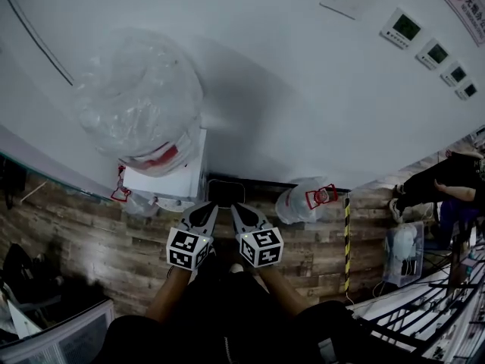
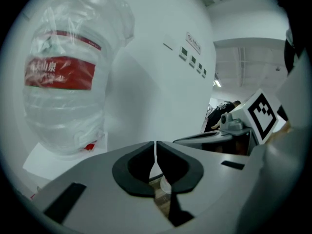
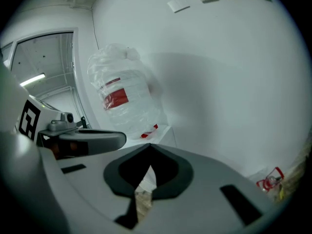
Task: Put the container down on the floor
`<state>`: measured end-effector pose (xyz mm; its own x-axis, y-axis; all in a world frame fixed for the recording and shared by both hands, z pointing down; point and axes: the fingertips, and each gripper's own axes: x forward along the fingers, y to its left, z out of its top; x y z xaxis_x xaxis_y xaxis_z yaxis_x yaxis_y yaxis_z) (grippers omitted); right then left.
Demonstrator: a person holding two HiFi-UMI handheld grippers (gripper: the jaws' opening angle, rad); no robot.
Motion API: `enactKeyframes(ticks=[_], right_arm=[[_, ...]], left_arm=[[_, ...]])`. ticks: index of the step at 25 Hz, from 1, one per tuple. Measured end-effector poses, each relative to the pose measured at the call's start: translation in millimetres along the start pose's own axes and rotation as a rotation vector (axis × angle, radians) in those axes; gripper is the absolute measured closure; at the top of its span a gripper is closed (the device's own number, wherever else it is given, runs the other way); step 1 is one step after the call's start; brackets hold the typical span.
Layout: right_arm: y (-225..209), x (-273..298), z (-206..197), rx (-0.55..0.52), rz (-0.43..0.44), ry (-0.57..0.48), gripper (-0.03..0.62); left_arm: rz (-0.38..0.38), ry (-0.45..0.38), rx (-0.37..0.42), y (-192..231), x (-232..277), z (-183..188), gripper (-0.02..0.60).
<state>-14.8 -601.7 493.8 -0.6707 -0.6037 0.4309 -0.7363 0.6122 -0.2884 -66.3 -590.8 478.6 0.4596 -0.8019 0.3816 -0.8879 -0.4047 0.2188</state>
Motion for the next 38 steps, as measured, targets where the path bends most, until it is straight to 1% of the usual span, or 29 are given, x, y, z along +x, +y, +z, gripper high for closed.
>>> enactKeyframes(ticks=[5, 11, 15, 18, 28, 34, 38], right_arm=[[6, -5, 10, -0.029, -0.013, -0.025, 0.583], [18, 1, 15, -0.054, -0.006, -0.034, 0.583], [17, 2, 17, -0.061, -0.016, -0.039, 0.583], [14, 2, 17, -0.065, -0.023, -0.032, 0.583], [8, -4, 14, -0.060, -0.043, -0.018, 0.583], [8, -8, 7, -0.045, -0.059, -0.012, 0.585], [7, -9, 3, -0.037, -0.069, -0.011, 0.585]], left_arm=[[-0.012, -0.006, -0.003, -1, -6, 2, 0.557], [-0.025, -0.017, 0.006, 1, -3, 7, 0.557], [-0.027, -0.019, 0.020, 6, -1, 9, 0.557], [-0.026, -0.017, 0.016, 10, 0, 10, 0.557], [-0.046, -0.017, 0.003, 9, 6, 12, 0.557], [-0.068, -0.004, -0.018, 7, 7, 4, 0.557], [-0.074, 0.003, -0.015, 8, 6, 0, 0.557]])
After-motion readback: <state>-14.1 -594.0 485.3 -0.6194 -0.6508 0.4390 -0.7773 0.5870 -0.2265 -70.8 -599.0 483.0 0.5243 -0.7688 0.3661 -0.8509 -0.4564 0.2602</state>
